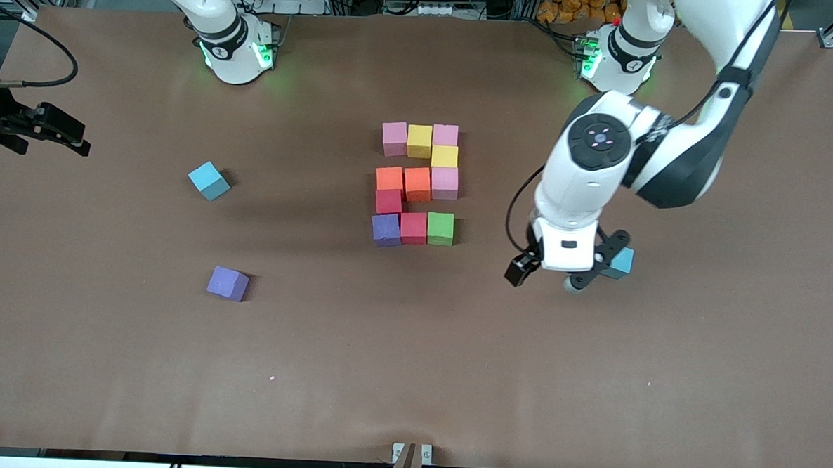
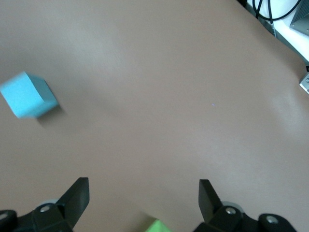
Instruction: Form number 2 with 11 blocks
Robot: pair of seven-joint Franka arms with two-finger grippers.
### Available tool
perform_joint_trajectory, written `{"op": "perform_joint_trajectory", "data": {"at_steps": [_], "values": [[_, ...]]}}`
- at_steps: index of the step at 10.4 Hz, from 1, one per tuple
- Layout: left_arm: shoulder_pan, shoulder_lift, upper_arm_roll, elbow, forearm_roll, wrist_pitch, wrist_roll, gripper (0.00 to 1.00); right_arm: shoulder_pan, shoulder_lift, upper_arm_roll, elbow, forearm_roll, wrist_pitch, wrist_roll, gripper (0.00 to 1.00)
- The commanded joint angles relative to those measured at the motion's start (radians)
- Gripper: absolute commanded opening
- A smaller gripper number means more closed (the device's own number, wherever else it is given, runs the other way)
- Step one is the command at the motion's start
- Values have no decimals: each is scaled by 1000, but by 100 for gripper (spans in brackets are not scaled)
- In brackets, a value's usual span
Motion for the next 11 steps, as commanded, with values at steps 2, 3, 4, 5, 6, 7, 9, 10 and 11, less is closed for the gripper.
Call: {"op": "perform_joint_trajectory", "data": {"at_steps": [2, 3, 4, 5, 6, 7, 9, 10, 11], "values": [[101, -126, -9, -15, -43, -144, 358, 100, -19, 1, 13, -1, 6, 8, -16, 100], [136, -160, -9, -15, -60, -181, 452, 100, -19, 1, 13, -1, 6, 8, -16, 100], [170, -189, -9, -15, -81, -212, 544, 100, -19, 1, 13, -2, 6, 6, -16, 100], [210, -217, -9, -15, -109, -237, 633, 100, -19, 1, 13, -2, 6, 6, -16, 100], [245, -241, -9, -15, -129, -264, 718, 100, -19, 1, 13, -2, 6, 6, -16, 100], [266, -264, -9, -15, -135, -292, 784, 100, -19, 1, 13, -2, 6, 6, -16, 100], [299, -285, -9, -12, -152, -307, 931, 100, -19, 1, 13, -4, 6, 5, -16, 100], [296, -318, 21, -6, -191, -307, 976, 100, -19, 4, 13, -4, 6, 3, -16, 100], [251, -343, 105, -10, -231, -306, 1029, 100, -20, 1, 13, -4, 6, 3, -16, 100]]}}
